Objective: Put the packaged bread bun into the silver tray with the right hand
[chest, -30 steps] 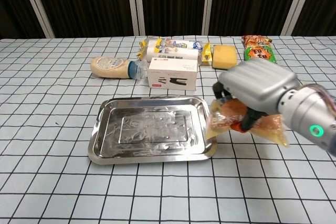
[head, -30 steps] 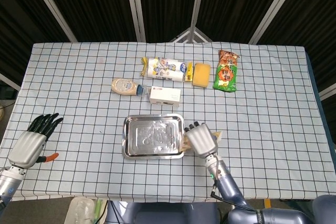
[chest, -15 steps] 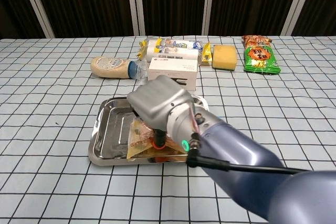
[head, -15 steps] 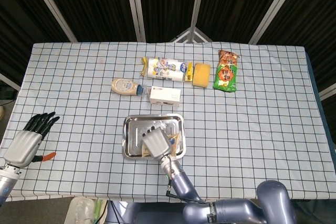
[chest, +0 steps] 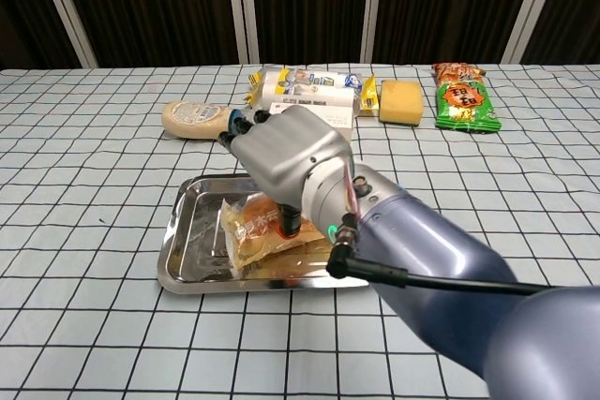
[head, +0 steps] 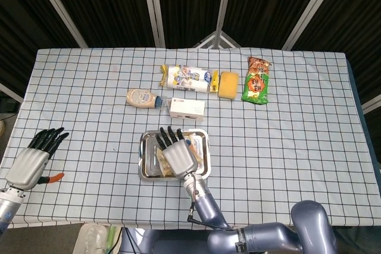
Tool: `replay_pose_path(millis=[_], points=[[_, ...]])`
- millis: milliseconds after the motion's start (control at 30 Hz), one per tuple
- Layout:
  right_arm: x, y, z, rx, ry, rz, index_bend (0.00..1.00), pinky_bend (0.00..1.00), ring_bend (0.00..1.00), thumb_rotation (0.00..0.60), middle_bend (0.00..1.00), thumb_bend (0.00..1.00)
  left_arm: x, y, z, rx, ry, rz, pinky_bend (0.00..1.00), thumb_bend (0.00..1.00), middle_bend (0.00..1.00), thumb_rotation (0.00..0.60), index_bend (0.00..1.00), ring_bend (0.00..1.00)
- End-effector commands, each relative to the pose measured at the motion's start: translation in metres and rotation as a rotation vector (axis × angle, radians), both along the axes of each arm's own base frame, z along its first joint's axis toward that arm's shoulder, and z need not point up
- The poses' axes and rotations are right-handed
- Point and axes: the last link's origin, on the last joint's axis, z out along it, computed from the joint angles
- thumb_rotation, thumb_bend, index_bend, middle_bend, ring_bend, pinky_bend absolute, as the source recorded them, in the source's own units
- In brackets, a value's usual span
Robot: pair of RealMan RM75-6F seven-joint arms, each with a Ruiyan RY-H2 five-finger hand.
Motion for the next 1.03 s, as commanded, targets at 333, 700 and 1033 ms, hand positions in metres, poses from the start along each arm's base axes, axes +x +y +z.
replay_pose_path(millis=[333, 700, 1033], points=[[-0.077, 0.018, 0.110, -0.181, 0.005, -0.130, 0.00, 0.03, 0.00, 0.600, 0.00, 0.33, 0.002, -0.002, -0.003, -0.005, 0.010, -0.005, 0.00, 0.09, 0.00, 0.600, 0.00, 0.00], [-0.271, 0.075, 0.185, -0.211, -0.243, -0.291, 0.00, 0.00, 0.00, 0.600, 0.00, 0.33, 0.010, -0.004, -0.020, -0.030, 0.039, -0.023, 0.00, 0.07, 0.00, 0.600, 0.00, 0.00], [-0.292, 0.092, 0.198, -0.280, -0.245, -0.263, 0.00, 0.00, 0.00, 0.600, 0.00, 0.33, 0.010, -0.006, -0.021, -0.030, 0.032, -0.037, 0.00, 0.03, 0.00, 0.600, 0.00, 0.00]])
